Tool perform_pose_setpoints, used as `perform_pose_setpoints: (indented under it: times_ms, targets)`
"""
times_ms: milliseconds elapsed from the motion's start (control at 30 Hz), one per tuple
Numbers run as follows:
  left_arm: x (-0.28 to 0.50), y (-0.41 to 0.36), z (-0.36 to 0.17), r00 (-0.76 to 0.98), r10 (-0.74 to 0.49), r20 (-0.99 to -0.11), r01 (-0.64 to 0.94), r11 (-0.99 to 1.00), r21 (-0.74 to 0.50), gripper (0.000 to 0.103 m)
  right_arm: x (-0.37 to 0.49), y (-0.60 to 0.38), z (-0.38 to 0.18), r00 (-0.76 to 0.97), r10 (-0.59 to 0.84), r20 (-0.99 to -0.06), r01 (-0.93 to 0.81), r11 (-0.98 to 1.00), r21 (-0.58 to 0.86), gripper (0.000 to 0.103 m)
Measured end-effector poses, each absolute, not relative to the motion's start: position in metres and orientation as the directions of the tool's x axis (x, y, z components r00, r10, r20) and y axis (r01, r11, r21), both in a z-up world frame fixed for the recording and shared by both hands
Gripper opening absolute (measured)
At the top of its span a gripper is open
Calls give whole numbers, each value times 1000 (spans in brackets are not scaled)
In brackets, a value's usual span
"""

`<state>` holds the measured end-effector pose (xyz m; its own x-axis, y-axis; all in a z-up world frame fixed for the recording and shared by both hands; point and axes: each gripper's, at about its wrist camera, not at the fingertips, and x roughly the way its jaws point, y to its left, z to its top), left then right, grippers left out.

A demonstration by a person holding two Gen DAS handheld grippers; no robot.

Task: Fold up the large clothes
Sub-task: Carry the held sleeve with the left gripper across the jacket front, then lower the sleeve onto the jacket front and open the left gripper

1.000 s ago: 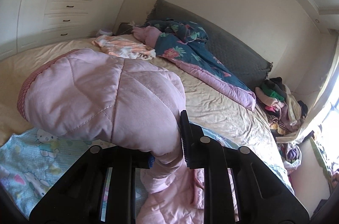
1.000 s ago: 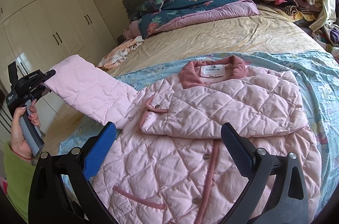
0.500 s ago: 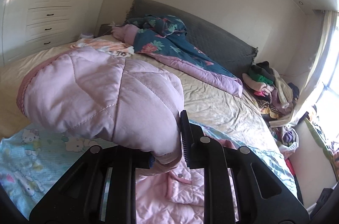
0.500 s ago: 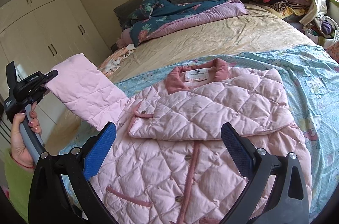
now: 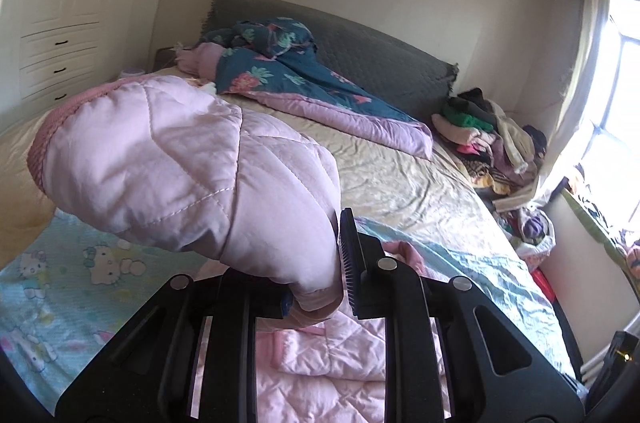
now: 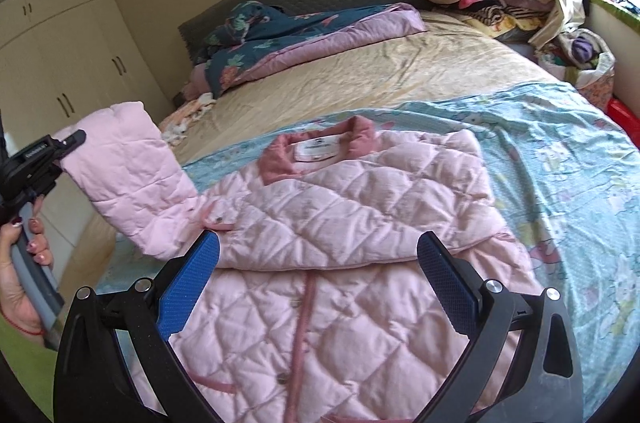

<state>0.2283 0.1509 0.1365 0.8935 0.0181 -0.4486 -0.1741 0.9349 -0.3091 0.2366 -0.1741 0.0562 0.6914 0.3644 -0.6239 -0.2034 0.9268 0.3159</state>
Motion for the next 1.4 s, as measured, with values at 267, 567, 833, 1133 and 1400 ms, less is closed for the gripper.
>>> perform_pose_setpoints:
  times_ms: [267,567,833,1133,1400]
  targets:
    - [245,104,116,880,-38,-474,-95,963,-252,12,244,-196,41,689,345,-638,-154,929,336,99]
    - [272,47,84,845,-110,-522,5,980,-198,12,249,-221,30,691,333,-642,-112,926,361,99]
    - [287,7,53,804,-166,-571,97,984,-149,13,254,-246,18,695,304,-651,-52,925,376,99]
    - [293,-33,15,750,-174,-639,183,982,-52,18,260,-271,6,698,282,-658,6,917,399,99]
    - [293,-52,-13,668,-176,-723,239,971,-16,74,264,-280,-1,692,285,-663,31,907,421,99]
